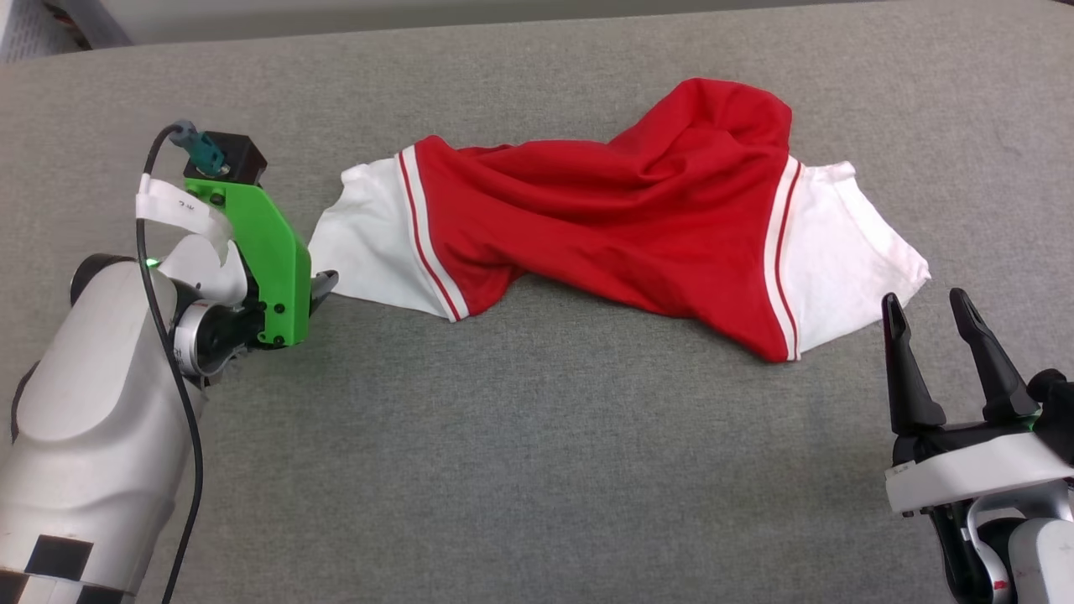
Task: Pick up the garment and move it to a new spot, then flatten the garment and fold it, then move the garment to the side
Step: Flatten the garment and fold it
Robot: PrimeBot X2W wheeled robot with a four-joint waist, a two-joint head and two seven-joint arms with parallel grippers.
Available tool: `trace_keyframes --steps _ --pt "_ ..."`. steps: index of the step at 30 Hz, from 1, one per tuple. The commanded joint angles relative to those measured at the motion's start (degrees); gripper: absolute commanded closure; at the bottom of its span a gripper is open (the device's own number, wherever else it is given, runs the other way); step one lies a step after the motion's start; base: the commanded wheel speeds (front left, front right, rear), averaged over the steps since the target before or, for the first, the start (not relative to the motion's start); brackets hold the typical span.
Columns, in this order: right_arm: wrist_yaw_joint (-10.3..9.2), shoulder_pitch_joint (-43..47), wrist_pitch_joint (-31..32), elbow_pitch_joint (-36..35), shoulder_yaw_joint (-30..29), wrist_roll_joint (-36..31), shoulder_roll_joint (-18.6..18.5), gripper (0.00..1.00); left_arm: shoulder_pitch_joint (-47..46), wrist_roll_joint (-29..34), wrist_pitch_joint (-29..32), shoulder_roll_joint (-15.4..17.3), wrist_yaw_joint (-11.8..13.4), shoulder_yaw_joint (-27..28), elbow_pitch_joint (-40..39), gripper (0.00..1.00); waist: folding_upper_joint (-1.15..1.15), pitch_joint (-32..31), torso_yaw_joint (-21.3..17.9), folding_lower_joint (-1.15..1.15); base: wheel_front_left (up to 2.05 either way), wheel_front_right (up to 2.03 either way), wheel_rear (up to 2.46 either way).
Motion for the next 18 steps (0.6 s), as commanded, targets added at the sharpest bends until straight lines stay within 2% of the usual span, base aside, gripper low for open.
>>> trace_keyframes --steps 1,8,12,13,15,18 --pt "-0.04 -1.07 -0.58 0.24 0.19 0.41 0.1 0.0 -1.28 0.43 0.05 0.43 0.27 -0.02 0.8 0.0 0.0 2.27 -2.09 0.0 0.0 0.0 0.0" --pt "-0.04 -2.34 -1.57 1.2 0.68 0.58 0.04 0.0 -2.73 3.0 -4.77 0.57 1.05 -0.78 7.22 0.0 0.0 4.25 -3.1 0.0 0.0 0.0 0.0" --pt "-0.04 -2.48 -1.76 1.56 0.86 0.29 0.28 0.0 -2.36 2.47 -3.34 -0.03 0.21 -1.88 9.69 0.0 0.0 4.54 -3.06 0.0 0.0 0.0 0.0" --pt "-0.04 -2.54 -1.77 1.64 0.85 0.26 0.29 0.0 -2.28 2.25 -2.7 -0.1 -0.14 -2.25 10.22 0.05 0.0 4.59 -2.99 0.0 0.0 0.0 0.0" --pt "-0.04 -2.74 -1.77 1.76 0.75 0.29 0.19 0.0 -2.2 1.53 -2.34 -0.55 -0.51 -2.36 10.87 1.0 0.0 4.64 -2.81 0.0 0.0 0.0 0.0" --pt "-0.04 -2.96 -1.61 1.78 0.44 0.22 -0.01 0.0 -1.95 0.01 -1.86 -1.25 -1.13 -2.27 11.4 1.0 0.0 4.46 -2.41 0.0 0.0 0.0 0.0"
